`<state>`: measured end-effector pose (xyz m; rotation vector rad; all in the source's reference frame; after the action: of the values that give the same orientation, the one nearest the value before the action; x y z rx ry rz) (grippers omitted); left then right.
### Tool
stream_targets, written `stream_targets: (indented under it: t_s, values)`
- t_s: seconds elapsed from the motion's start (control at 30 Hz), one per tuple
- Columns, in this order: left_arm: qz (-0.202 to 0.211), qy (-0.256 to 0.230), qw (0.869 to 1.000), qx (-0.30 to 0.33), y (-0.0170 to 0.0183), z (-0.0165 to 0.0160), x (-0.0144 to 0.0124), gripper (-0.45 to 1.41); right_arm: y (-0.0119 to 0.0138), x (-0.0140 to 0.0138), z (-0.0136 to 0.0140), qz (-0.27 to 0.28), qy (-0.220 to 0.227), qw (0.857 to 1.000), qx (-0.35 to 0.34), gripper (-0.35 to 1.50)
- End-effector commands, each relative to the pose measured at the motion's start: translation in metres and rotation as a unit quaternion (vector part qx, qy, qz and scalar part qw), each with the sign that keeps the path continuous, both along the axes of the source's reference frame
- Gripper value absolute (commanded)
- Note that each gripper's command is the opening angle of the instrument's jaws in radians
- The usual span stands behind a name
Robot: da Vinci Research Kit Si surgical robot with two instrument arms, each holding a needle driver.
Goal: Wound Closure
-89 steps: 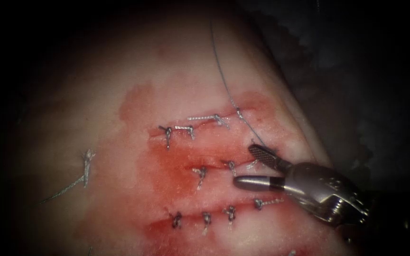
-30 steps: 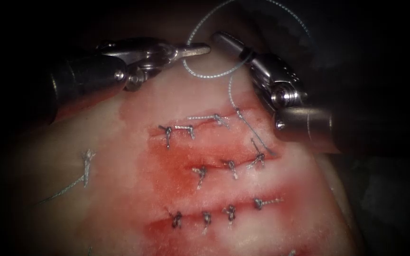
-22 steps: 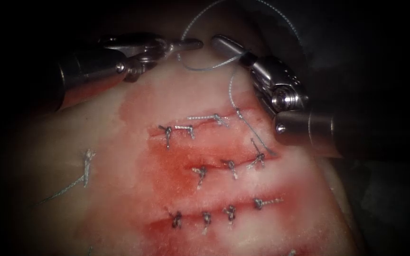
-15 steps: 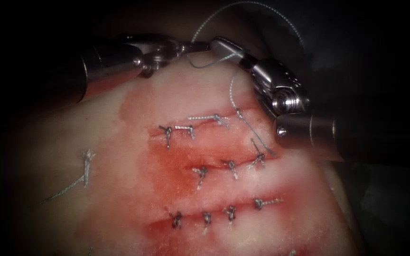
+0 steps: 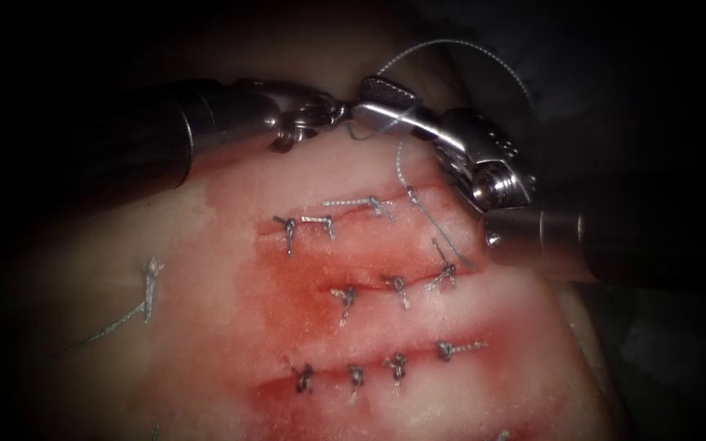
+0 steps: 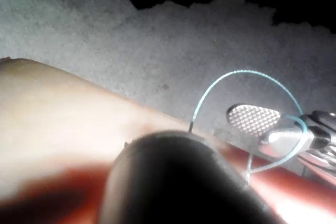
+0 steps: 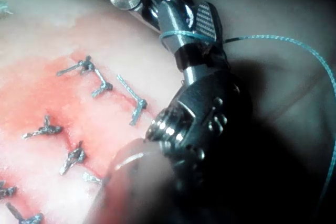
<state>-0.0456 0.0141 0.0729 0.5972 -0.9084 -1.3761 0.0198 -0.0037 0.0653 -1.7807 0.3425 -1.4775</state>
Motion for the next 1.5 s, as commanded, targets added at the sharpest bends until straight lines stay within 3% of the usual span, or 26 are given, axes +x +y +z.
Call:
stream_targets:
  t_s: [0.03, 0.17, 0.3, 0.43, 0.57, 0.73, 0.9, 1.17, 1.23, 1.3, 1.33, 1.37, 1.4, 1.5]
  values:
    - [0.0, -0.003, 1.0, -0.004, 0.0014, -0.0001, -0.0007, -0.45, 0.0009, 0.0007, 0.0006, -0.007, 0.002, 1.0, -0.014, 0.73]
    - [0.002, -0.006, 1.0, -0.001, 0.0012, -0.0002, -0.0013, -0.45, 0.0014, 0.0007, 0.0007, -0.041, 0.007, 0.997, -0.057, 0.74]
    - [0.002, -0.022, 1.0, -0.006, 0.0012, -0.0002, -0.0019, -0.45, 0.0018, 0.0008, 0.0004, -0.138, 0.002, 0.986, -0.088, 0.81]
    - [0.003, -0.037, 0.999, -0.009, 0.0012, -0.0003, -0.0025, -0.45, 0.0023, 0.0008, 0.0003, -0.196, -0.001, 0.975, -0.108, 0.79]
    - [0.002, -0.057, 0.998, -0.011, 0.0015, -0.0003, -0.0029, -0.45, 0.0021, 0.0008, -0.0001, -0.278, -0.007, 0.95, -0.14, 0.73]
    - [0.014, -0.081, 0.996, -0.027, 0.0019, -0.0007, -0.0032, -0.45, 0.0019, 0.0009, -0.0004, -0.337, -0.013, 0.929, -0.155, 0.66]
    - [0.016, -0.088, 0.995, -0.04, 0.0024, -0.0011, -0.0033, -0.45, 0.0015, 0.0016, -0.0006, -0.408, -0.046, 0.894, -0.177, 0.64]
    - [0.029, -0.093, 0.994, -0.059, 0.0024, -0.001, -0.0034, -0.45, 0.001, 0.0035, -0.0018, -0.486, -0.052, 0.847, -0.211, 0.34]
    - [0.031, -0.094, 0.993, -0.062, 0.0024, -0.001, -0.0034, -0.45, 0.0014, 0.0039, -0.0023, -0.503, -0.053, 0.833, -0.223, 0.22]
    - [0.035, -0.096, 0.993, -0.067, 0.0023, -0.001, -0.0035, -0.45, 0.002, 0.0041, -0.0029, -0.536, -0.06, 0.809, -0.236, 0.05]
    - [0.039, -0.096, 0.992, -0.072, 0.0023, -0.001, -0.0037, -0.45, 0.0023, 0.0041, -0.0032, -0.561, -0.07, 0.788, -0.245, -0.05]
    - [0.04, -0.096, 0.992, -0.072, 0.0022, -0.001, -0.0037, -0.45, 0.0024, 0.0041, -0.0033, -0.571, -0.074, 0.778, -0.249, -0.1]
    - [0.043, -0.097, 0.992, -0.075, 0.0022, -0.001, -0.0038, -0.45, 0.0027, 0.004, -0.0034, -0.595, -0.081, 0.757, -0.259, -0.32]
    - [0.05, -0.1, 0.99, -0.082, 0.0022, -0.0011, -0.0039, -0.45, 0.0031, 0.0033, -0.0034, -0.649, -0.107, 0.705, -0.266, -0.35]
